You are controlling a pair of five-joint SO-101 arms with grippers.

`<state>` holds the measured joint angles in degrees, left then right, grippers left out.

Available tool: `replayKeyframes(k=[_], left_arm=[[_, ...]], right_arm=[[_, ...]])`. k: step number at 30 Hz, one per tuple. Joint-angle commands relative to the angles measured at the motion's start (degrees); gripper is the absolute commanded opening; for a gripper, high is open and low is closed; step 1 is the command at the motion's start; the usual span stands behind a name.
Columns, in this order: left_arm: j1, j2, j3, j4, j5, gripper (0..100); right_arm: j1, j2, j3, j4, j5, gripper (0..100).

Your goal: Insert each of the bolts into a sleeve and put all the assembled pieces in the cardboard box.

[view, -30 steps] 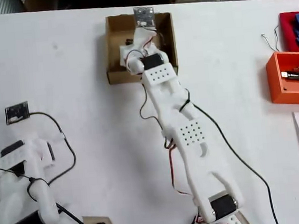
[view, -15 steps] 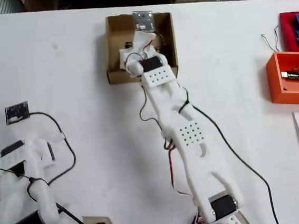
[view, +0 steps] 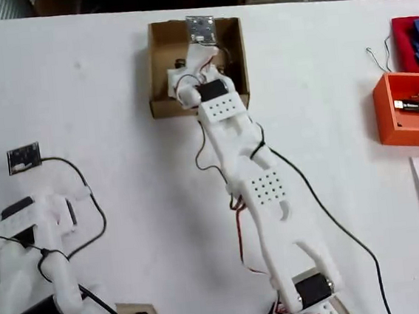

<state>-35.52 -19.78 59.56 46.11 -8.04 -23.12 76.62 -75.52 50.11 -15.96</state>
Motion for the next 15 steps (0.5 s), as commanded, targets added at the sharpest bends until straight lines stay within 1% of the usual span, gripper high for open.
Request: replayKeyframes(k=[1,5,12,15], left_arm=[[-0.62,-0.7,-0.04,-0.62,0.18,3],[-0.62,-0.7,-0.04,-0.62,0.18,3],[-0.62,-0.7,-0.04,-0.62,0.18,3],[-0.62,-0.7,-0.04,-0.62,0.18,3]], right_arm=[[-0.22,-0.13,-0.26,-0.57,-0.35,2.1],[-0.31,-0.04,-0.26,-0.4,-0.35,2.1],[-0.22,-0.04,-0.26,4.35,-0.35,2.1],[-0.13,-0.04,-0.26,4.88,-0.35,2.1]])
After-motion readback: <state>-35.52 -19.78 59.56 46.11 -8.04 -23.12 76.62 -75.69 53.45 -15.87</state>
